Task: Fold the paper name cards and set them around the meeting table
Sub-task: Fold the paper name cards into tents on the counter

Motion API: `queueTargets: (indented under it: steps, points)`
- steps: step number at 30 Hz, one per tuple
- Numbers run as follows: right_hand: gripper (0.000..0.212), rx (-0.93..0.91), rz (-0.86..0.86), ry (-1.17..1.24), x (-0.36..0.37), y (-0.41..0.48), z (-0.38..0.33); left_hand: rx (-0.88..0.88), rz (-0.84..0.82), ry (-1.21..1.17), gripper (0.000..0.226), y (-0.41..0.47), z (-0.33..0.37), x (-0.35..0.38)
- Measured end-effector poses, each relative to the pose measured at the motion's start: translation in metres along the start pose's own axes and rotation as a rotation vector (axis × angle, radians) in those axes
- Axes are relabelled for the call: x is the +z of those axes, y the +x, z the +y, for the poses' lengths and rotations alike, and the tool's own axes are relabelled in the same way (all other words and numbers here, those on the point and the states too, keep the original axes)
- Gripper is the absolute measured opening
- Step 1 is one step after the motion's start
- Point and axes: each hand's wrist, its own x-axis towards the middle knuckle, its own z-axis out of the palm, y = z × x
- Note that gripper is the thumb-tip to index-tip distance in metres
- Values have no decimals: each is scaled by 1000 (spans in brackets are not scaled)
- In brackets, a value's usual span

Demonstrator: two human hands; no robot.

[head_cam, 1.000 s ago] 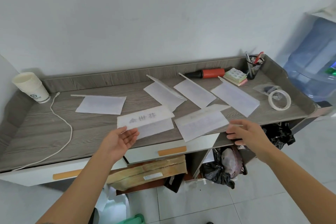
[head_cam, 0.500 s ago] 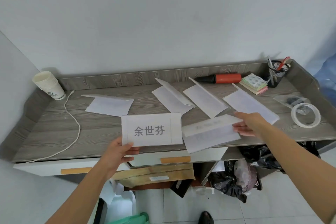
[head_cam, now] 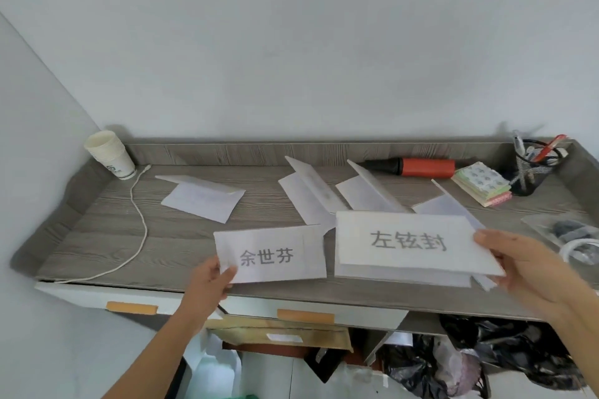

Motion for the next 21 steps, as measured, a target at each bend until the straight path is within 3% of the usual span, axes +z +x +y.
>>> queueTargets:
  steps: [2,6,11,15,21]
  points:
    - [37,-121,-85,19,8,-12,-21,57,24,115,12,1,0,6]
    - [49,-355,-218,-109,61,-14,-31,43,76,174,17,4,4,14]
    - [8,-499,-157,-265,131,14,22,46,97,79,8,4,11,9]
    - [19,-475,-140,-370,157,30,63,33,94,-135,22,-4,25,2]
    - [15,-433,-71,-579,162,42,101,90,-5,-113,27,-14,38,2]
